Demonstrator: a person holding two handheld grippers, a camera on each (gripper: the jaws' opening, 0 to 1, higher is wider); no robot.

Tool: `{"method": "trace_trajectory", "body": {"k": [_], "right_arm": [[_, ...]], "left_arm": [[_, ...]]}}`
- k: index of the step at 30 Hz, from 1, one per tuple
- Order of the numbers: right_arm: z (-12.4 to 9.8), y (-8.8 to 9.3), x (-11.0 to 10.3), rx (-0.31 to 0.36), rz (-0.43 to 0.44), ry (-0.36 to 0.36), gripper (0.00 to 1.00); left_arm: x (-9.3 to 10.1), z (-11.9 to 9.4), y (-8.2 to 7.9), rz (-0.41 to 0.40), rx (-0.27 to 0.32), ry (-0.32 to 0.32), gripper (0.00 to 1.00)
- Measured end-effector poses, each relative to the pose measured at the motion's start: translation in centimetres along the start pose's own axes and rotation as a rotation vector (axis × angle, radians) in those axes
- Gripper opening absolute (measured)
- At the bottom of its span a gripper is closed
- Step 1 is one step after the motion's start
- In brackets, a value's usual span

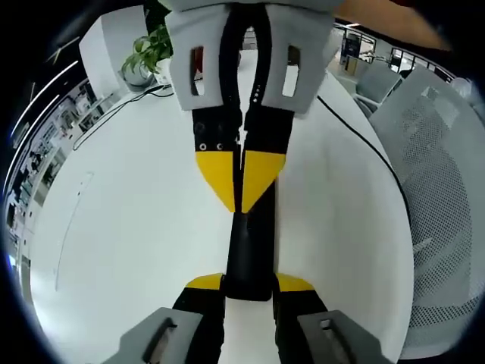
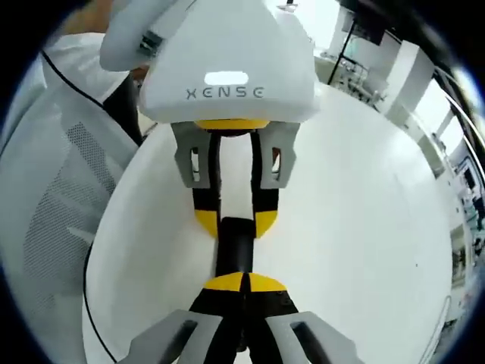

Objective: Press the specified remote control buttons in sequence, fully releasing each button before pressing the next.

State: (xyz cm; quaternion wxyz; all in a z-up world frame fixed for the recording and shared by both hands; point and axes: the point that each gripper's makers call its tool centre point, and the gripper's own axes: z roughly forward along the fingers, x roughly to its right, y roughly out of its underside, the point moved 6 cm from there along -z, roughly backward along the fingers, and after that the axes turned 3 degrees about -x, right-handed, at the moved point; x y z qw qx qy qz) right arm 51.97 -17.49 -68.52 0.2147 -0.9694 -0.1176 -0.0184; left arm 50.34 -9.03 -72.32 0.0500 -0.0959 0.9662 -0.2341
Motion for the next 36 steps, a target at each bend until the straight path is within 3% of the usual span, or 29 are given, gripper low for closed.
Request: {"method": "trace_trajectory", "body": {"k": [6,21,28,33,36], "right_arm": [[-0.8,-0.1,-0.2,0.039,0.027,0.021,0.04],[-2.3,0.8,-0.4,0.131,0.107,0.113,0.5],[-3.0,1.5,-1.1,0.152,0.114,0.12,0.56],[-3.2,2.9,-1.3,0.137,0.123,0.137,0.62],[-3.2,4.0,-1.5,0.119,0.129,0.136,0.6]], "left_arm": [[0.0,0.0,0.0,0.001,-0.001,0.0,0.23],[0.0,0.1,-0.1,0.003,0.002,0.0,0.23],[0.0,0.1,-0.1,0.004,0.004,0.0,0.23],[0.1,0.1,-0.1,0.004,0.003,-0.001,0.23],[0.2,0.1,-0.1,0.005,0.004,-0.002,0.23]]}}
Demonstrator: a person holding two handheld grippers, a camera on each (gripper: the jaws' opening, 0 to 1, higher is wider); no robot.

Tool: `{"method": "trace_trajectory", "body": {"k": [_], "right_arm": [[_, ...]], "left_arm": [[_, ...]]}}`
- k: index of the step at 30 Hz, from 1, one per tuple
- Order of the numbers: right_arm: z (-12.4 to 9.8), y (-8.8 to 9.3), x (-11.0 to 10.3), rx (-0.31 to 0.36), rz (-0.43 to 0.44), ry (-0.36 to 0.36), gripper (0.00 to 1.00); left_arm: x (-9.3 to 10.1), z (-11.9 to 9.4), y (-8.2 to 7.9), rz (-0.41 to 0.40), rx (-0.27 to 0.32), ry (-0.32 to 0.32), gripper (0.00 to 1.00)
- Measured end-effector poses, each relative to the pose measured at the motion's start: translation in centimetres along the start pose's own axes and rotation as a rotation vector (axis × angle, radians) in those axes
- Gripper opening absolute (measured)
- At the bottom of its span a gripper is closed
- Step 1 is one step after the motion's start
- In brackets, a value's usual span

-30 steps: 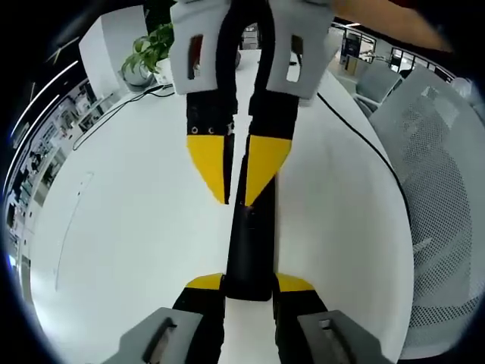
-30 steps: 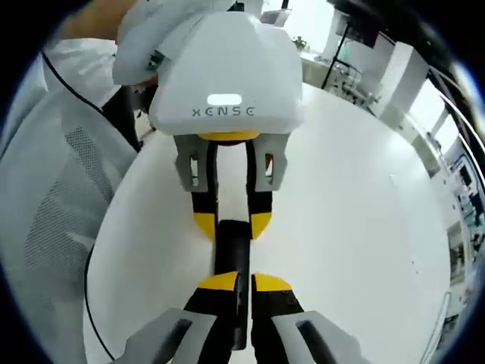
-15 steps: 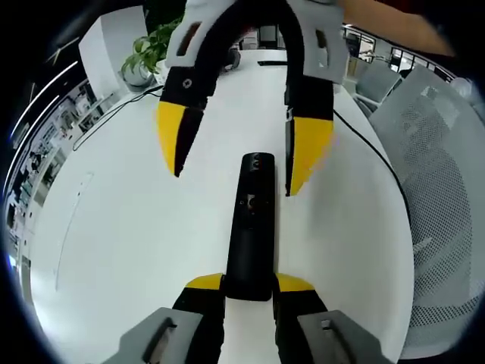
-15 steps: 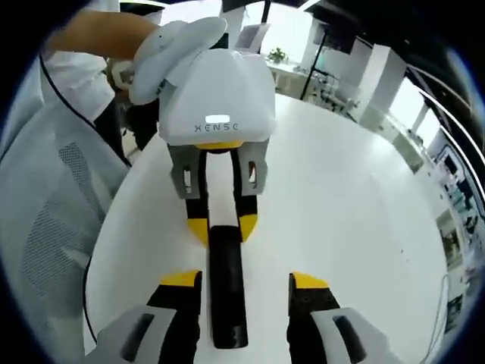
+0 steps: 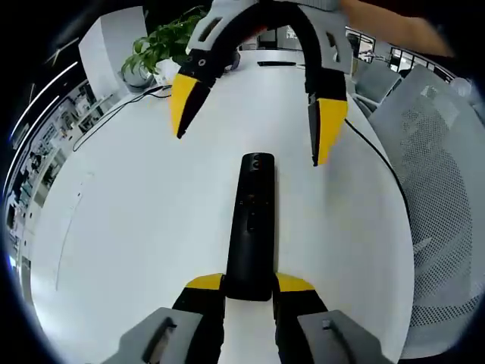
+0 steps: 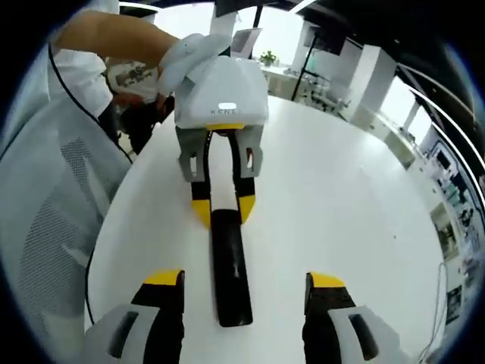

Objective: Press the specified remote control buttons in sequence, fully releasing each button before pressing the next.

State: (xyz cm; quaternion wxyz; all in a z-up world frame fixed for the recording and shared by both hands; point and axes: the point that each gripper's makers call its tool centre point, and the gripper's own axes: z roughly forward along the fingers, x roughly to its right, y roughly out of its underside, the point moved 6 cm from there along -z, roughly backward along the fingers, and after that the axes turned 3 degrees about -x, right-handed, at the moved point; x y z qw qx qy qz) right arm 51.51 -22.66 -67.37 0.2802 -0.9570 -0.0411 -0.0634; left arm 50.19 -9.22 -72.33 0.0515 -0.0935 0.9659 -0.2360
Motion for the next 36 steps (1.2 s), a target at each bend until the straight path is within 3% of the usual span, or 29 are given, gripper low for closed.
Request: {"method": "trace_trajectory", "body": {"k": [14,36], "right_arm": [[0.9,3.2,-0.4,-0.046,0.002,-0.033,0.49],[2.6,4.3,-0.5,-0.087,-0.021,-0.085,0.35]], "left_arm": [[0.0,-0.1,0.0,0.0,0.014,0.002,0.23],[0.0,-0.1,-0.1,0.001,0.016,0.004,0.23]]}}
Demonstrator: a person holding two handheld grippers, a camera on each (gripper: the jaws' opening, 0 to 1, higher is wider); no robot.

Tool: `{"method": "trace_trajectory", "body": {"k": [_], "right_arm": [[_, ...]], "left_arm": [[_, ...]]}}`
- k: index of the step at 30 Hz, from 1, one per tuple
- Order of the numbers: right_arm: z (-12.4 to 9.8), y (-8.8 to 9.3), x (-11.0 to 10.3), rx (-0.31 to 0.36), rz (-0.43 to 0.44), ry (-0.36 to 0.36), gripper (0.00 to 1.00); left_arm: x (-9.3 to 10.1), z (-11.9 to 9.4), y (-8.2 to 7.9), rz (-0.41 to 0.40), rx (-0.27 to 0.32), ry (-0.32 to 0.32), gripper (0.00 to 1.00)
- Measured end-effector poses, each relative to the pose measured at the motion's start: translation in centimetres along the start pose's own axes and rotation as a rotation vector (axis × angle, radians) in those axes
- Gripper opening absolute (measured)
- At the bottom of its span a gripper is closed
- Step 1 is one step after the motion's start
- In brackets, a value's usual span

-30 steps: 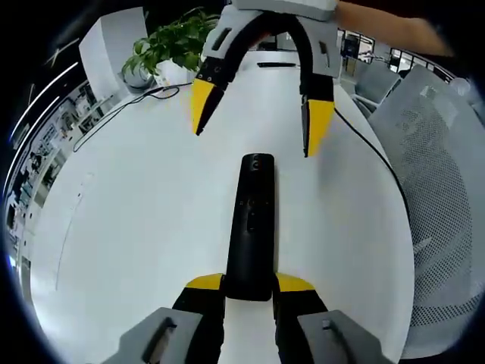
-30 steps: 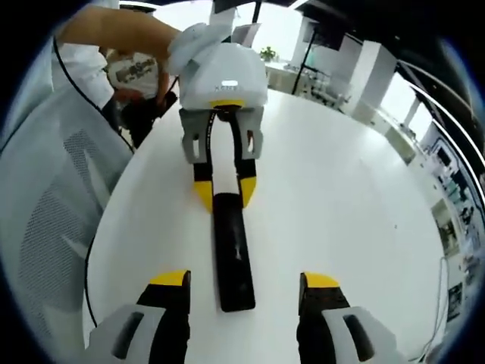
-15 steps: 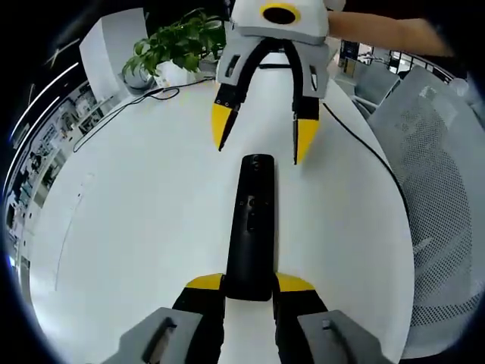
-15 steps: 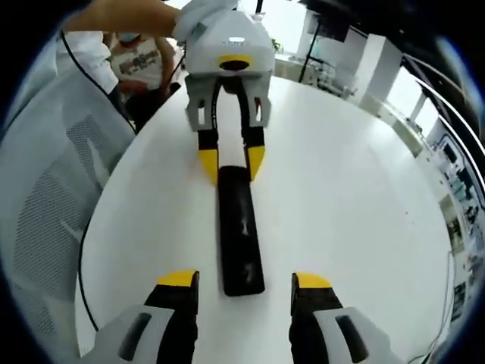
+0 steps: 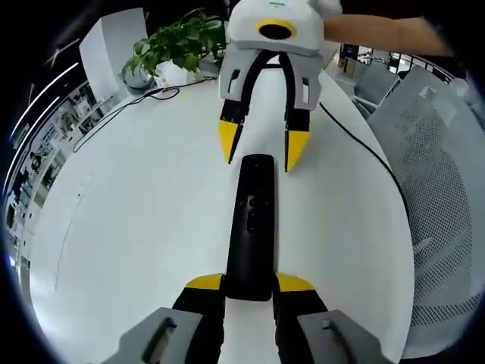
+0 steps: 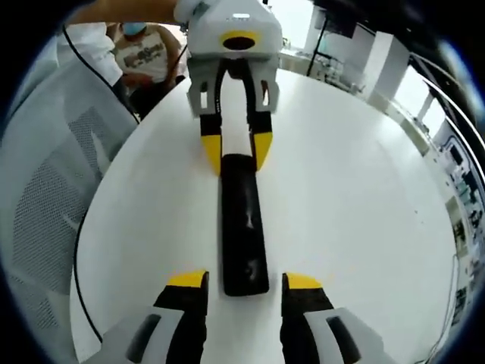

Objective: Press the specified remote control buttons in sequence, fully releasing each button before pressing the next.

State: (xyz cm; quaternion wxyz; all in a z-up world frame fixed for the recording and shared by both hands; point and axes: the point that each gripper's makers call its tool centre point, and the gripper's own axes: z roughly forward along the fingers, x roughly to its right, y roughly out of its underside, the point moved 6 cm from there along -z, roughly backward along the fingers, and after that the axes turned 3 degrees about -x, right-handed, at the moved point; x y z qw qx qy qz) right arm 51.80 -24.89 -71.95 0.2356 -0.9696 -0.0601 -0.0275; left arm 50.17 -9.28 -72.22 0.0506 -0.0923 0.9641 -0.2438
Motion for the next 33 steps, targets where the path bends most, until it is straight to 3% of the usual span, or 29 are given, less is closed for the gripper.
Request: {"method": "trace_trajectory", "body": {"k": [16,33], "right_arm": [[0.27,0.09,0.0,-0.023,-0.003,-0.01,0.21],[0.29,0.04,-0.1,-0.031,0.001,-0.001,0.21]], "left_arm": [[0.01,-0.06,0.09,0.003,0.001,0.001,0.23],[-0.02,-0.17,0.15,0.003,-0.004,-0.001,0.23]]}}
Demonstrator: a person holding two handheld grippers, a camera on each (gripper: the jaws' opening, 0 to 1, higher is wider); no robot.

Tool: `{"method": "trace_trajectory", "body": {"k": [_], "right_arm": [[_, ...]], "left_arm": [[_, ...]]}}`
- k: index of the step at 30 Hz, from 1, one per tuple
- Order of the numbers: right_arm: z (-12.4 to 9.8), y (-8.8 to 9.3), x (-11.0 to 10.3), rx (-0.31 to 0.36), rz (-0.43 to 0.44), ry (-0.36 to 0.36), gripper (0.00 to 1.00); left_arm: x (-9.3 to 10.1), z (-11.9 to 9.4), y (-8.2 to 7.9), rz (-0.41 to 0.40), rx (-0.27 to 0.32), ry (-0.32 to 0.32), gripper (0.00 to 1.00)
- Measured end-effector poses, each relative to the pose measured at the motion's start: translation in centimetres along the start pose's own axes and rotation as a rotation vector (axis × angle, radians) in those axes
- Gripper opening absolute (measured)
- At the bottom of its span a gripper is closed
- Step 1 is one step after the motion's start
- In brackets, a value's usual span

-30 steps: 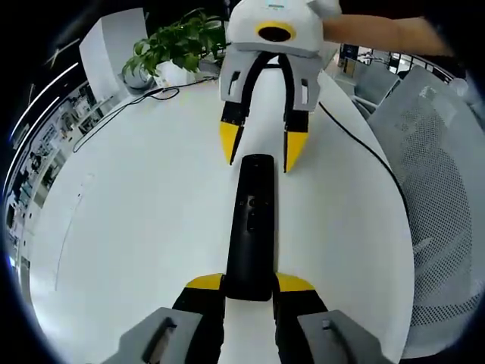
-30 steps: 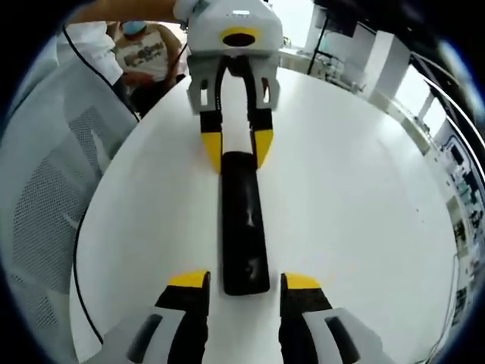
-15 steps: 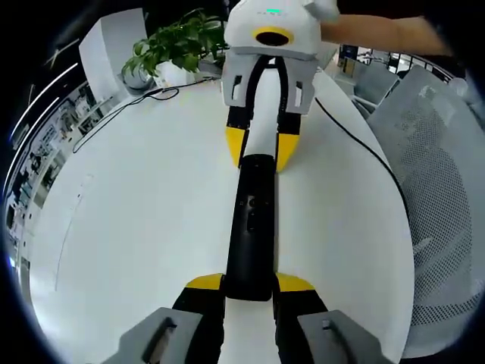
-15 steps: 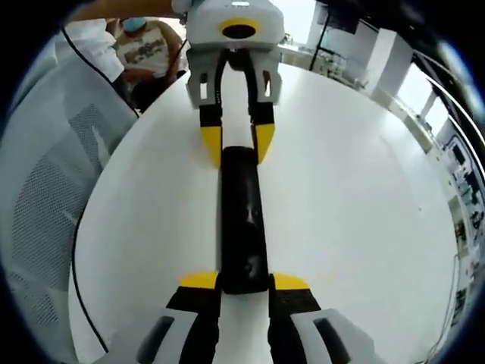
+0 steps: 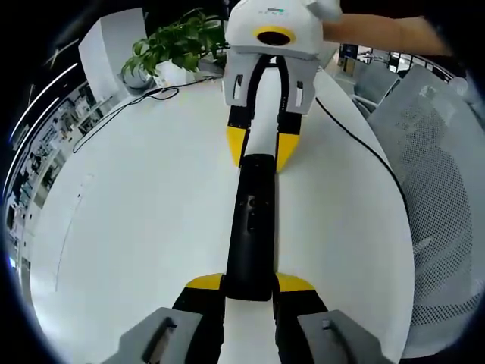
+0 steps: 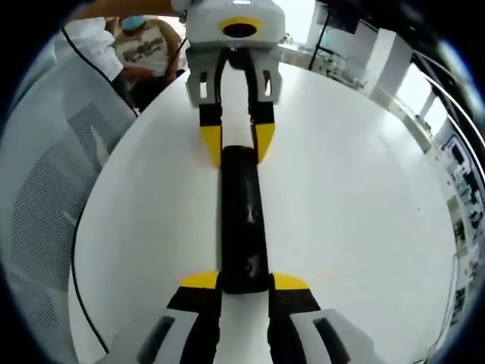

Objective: Press the specified remote control buttons in sequence, fully releasing each button before pressing the next.

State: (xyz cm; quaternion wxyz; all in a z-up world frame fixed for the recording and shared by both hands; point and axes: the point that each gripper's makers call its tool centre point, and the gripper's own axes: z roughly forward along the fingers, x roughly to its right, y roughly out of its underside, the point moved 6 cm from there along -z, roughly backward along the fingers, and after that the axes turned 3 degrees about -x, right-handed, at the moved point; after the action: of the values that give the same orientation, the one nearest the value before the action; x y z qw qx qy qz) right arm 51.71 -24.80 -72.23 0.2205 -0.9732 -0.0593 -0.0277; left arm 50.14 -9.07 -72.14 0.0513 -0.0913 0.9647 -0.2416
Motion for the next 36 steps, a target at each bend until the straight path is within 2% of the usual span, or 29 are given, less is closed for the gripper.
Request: {"method": "trace_trajectory", "body": {"k": [7,23,36], "right_arm": [[-0.01,0.25,0.06,0.014,0.006,-0.001,0.2],[0.07,0.23,-0.08,-0.01,0.037,0.013,0.2],[0.16,0.21,-0.11,-0.023,0.05,0.014,0.2]], "left_arm": [[-0.08,0.01,0.05,-0.004,0.003,0.0,0.23],[-0.15,0.12,0.08,-0.003,0.02,0.001,0.23],[-0.02,0.19,-0.1,0.013,0.001,-0.001,0.23]]}}
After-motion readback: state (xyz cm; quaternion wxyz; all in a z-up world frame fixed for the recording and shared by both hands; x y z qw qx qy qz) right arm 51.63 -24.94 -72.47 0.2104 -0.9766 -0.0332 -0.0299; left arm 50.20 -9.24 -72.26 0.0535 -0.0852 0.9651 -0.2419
